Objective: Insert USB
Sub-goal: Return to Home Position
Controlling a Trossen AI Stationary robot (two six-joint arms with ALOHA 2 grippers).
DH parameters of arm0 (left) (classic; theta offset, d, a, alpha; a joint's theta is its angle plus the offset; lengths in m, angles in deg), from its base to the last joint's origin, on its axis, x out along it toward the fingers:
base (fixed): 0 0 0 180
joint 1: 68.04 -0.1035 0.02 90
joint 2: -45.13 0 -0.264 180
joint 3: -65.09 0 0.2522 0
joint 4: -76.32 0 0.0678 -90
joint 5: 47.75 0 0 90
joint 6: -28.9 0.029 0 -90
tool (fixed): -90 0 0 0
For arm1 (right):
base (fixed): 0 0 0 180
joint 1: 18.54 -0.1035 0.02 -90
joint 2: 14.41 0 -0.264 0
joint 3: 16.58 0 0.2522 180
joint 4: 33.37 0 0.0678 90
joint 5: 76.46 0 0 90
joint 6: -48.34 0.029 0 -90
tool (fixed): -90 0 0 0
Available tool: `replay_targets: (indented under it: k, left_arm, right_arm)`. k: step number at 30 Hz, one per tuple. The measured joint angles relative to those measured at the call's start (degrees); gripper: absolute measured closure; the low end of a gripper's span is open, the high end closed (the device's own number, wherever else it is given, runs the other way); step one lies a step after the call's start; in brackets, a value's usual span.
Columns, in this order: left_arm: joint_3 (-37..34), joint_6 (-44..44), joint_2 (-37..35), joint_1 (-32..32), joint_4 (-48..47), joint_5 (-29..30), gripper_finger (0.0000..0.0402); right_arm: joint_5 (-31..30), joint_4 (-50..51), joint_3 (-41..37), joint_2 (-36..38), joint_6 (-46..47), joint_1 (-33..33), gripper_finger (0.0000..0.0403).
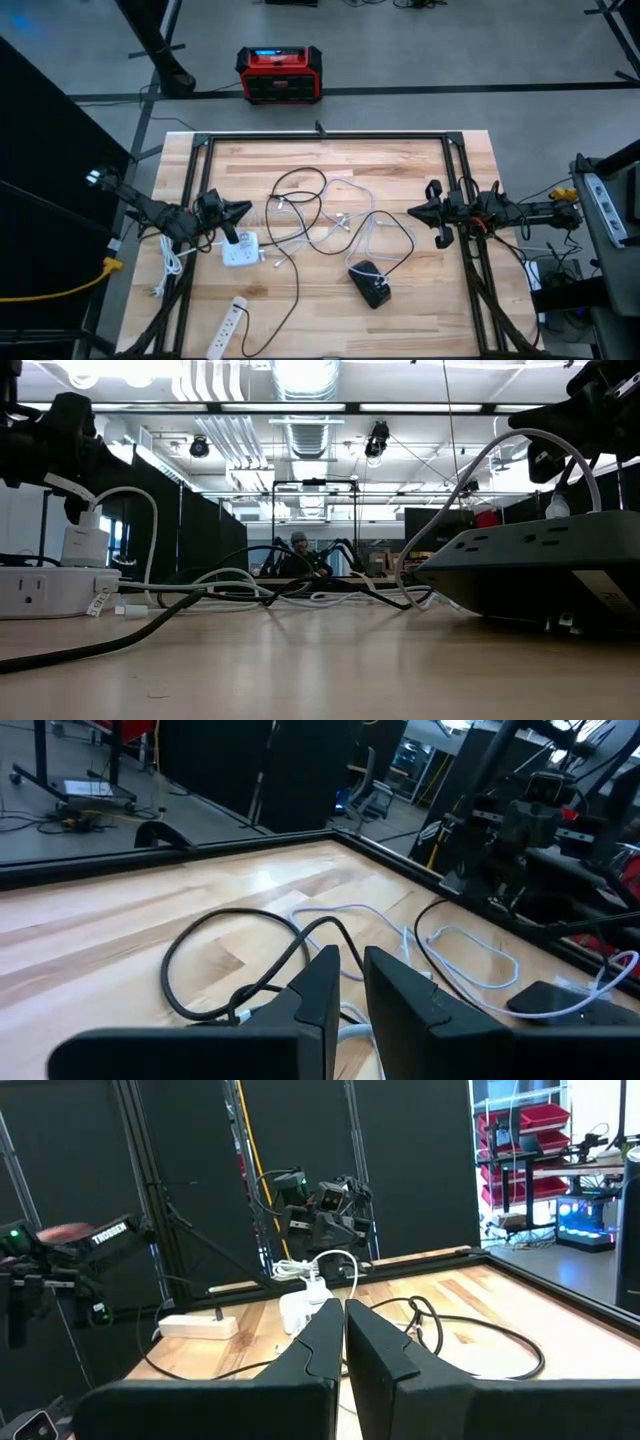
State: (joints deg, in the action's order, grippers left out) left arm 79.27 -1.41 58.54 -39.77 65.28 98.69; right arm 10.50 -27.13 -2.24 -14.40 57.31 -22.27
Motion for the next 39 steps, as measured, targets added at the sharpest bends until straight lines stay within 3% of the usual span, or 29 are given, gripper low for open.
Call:
replay_targets:
  k: [13,16,18,21,23,25,29,32,39]
  left_arm:
    - [0.0,0.6,1.0,-0.1,0.2,0.5,0.0363]
    - [0.0,0.6,1.3,-0.3,7.9,1.3,0.0363]
    - [0.1,9.5,1.3,-0.3,16.0,-7.3,0.0363]
    - [0.1,26.5,1.3,-0.3,28.9,-30.3,0.0363]
    - [0.3,33.2,1.1,-0.3,35.2,-41.8,0.0363]
    - [0.3,35.4,0.7,-0.4,36.5,-45.2,0.0363]
    - [0.3,33.0,0.3,-2.3,31.2,-42.4,0.0363]
    - [0.3,29.7,0.3,-5.5,30.1,-44.0,0.0363]
    - [0.3,23.5,-2.3,-20.6,30.6,-63.0,0.0363]
  right_arm:
    - [0.0,0.0,0.0,0.0,0.0,0.0,0.0403]
    - [0.0,0.0,0.0,0.0,0.0,0.0,0.0403]
    - [0.0,0.0,0.0,0.0,0.0,0.0,0.0403]
    - [0.0,0.0,0.0,0.0,0.0,0.0,0.0403]
    - [0.0,0.0,0.0,0.0,0.0,0.0,0.0403]
    - [0.0,0.0,0.0,0.0,0.0,0.0,0.0403]
    - [0.0,0.0,0.0,0.0,0.0,0.0,0.0403]
    - [0.0,0.0,0.0,0.0,0.0,0.0,0.0403]
    - [0.0,0.0,0.0,0.0,0.0,0.0,0.0403]
